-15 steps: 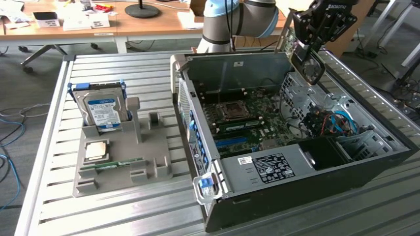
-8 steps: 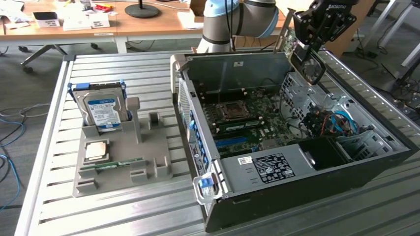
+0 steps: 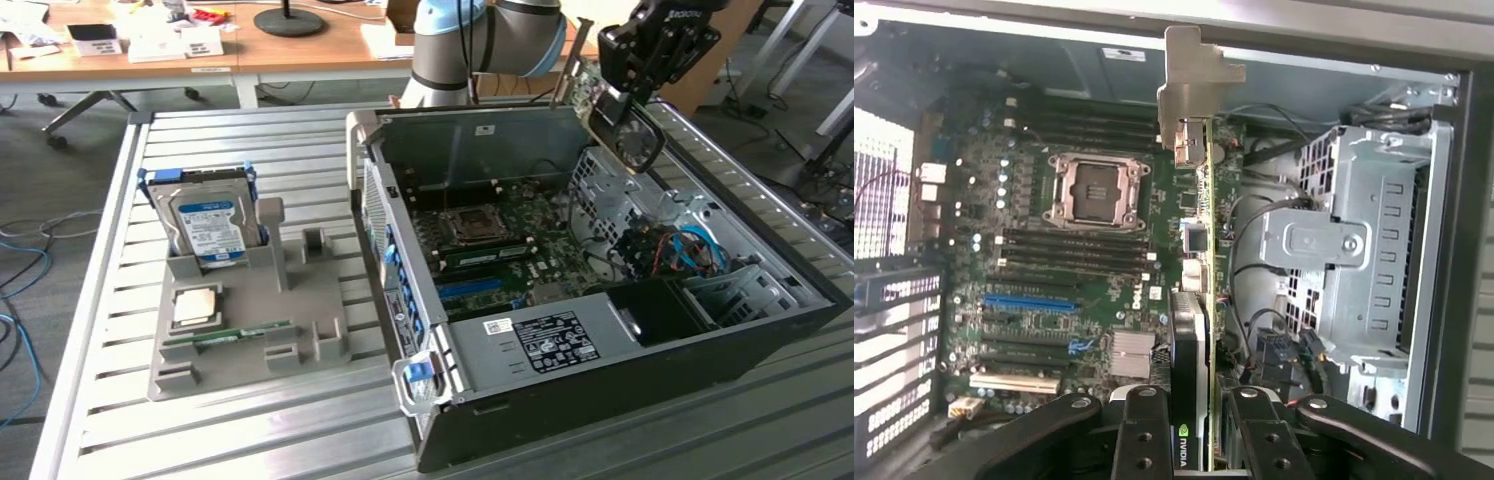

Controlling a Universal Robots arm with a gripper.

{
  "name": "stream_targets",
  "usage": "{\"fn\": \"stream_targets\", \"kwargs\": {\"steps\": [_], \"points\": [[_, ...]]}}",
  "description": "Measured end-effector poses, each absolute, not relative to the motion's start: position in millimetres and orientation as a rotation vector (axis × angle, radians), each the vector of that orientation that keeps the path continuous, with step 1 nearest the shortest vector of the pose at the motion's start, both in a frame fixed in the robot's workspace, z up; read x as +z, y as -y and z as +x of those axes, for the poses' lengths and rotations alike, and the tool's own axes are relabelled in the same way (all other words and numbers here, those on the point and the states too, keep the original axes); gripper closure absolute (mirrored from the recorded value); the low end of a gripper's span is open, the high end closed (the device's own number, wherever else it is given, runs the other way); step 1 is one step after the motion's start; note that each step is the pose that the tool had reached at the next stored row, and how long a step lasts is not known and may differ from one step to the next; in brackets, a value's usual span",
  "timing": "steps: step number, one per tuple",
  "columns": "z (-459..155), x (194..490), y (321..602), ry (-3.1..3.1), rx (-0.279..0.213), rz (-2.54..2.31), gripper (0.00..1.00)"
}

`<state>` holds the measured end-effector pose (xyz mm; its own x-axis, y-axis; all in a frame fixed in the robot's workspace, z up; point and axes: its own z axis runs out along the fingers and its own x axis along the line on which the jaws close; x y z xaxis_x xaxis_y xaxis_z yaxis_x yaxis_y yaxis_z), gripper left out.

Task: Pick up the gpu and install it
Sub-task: 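Insert the gpu into the slot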

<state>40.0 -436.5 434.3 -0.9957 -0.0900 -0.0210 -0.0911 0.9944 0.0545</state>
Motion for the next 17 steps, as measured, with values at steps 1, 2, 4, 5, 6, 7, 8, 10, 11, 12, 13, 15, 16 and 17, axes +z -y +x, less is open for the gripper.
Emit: {"fn": "stream_targets", "kwargs": {"steps": [1,2,4,5,6,7,8,10,11,12,13,15,16,17], "points": [[39.9,434.3,436.5,-3.118,0.086,-0.157,0.73],[39.8,434.2,436.5,-3.118,0.085,-0.174,0.73],[39.8,434.2,436.5,-3.117,0.085,-0.201,0.73],[39.7,434.2,436.5,-3.116,0.085,-0.214,0.73],[39.7,434.2,436.5,-3.115,0.085,-0.228,0.73],[39.7,434.2,436.5,-3.114,0.085,-0.241,0.73],[39.7,434.2,436.5,-3.114,0.085,-0.256,0.73],[39.6,434.1,436.5,-3.112,0.085,-0.285,0.73],[39.6,434.1,436.5,-3.110,0.085,-0.299,0.73],[39.6,434.1,436.5,-3.109,0.085,-0.313,0.73],[39.6,434.1,436.5,-3.108,0.085,-0.325,0.73],[39.7,434.1,436.5,-3.106,0.085,-0.351,0.73],[39.7,434.1,436.5,-3.105,0.085,-0.364,0.73],[39.7,434.1,436.5,-3.103,0.085,-0.377,0.73]]}}
